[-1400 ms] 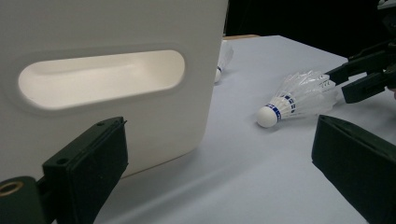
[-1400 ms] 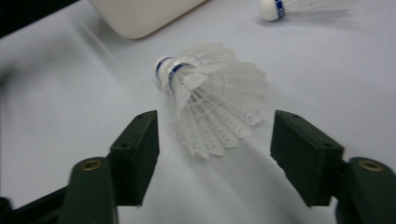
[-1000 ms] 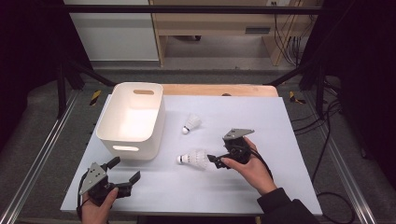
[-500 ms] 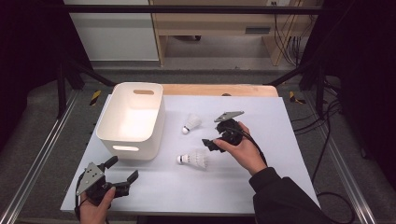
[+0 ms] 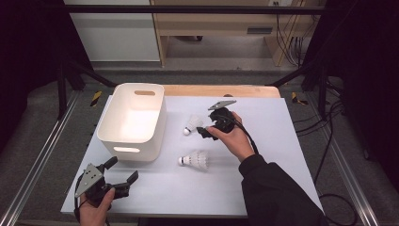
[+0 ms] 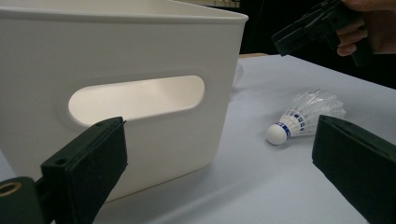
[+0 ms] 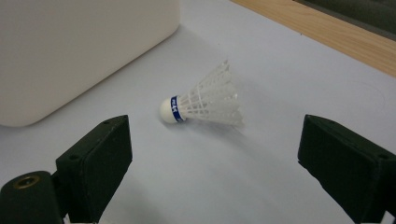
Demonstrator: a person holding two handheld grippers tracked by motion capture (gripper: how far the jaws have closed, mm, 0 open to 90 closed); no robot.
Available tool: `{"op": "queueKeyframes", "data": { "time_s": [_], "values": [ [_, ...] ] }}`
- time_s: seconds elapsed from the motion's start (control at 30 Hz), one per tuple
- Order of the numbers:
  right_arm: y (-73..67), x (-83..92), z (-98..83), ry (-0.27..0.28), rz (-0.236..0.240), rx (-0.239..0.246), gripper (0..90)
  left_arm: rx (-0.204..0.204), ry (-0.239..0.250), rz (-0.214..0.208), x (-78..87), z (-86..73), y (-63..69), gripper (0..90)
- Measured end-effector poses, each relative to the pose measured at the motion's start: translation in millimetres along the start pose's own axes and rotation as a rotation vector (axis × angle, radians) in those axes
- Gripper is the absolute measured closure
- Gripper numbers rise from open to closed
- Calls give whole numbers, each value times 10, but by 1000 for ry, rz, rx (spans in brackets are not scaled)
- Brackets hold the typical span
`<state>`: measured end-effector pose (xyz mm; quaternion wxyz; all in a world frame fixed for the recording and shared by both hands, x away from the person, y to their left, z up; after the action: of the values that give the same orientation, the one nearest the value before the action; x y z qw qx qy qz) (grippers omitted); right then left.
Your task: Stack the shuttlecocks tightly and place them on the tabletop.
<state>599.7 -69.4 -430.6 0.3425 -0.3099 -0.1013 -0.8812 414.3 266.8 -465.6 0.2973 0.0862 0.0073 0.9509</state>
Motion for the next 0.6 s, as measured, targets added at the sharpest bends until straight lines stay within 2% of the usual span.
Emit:
{"op": "queueKeyframes", "data": {
  "time_s": [0.1, 0.2, 0.6],
  "values": [
    [5, -70, 36, 18, 21, -9, 99, -1, 3, -3, -5, 5, 4, 31],
    [1, -135, 45, 3, 10, 12, 101, -2, 3, -6, -6, 5, 8, 31],
    [26, -258, 88, 34, -16, 5, 99, -6, -3, -13, -25, 0, 24, 31]
  ]
}}
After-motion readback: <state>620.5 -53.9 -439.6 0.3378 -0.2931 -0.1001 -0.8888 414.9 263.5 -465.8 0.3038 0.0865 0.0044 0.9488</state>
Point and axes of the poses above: each handheld gripper's, and its own axes: x roughly backward along the jaws, z roughly out of its top, y roughly to its right, the point moved 4 cm from there along -x, roughly forward along the jaws, and after that the axes turned 2 degrees about y, right-handed, at the moved point
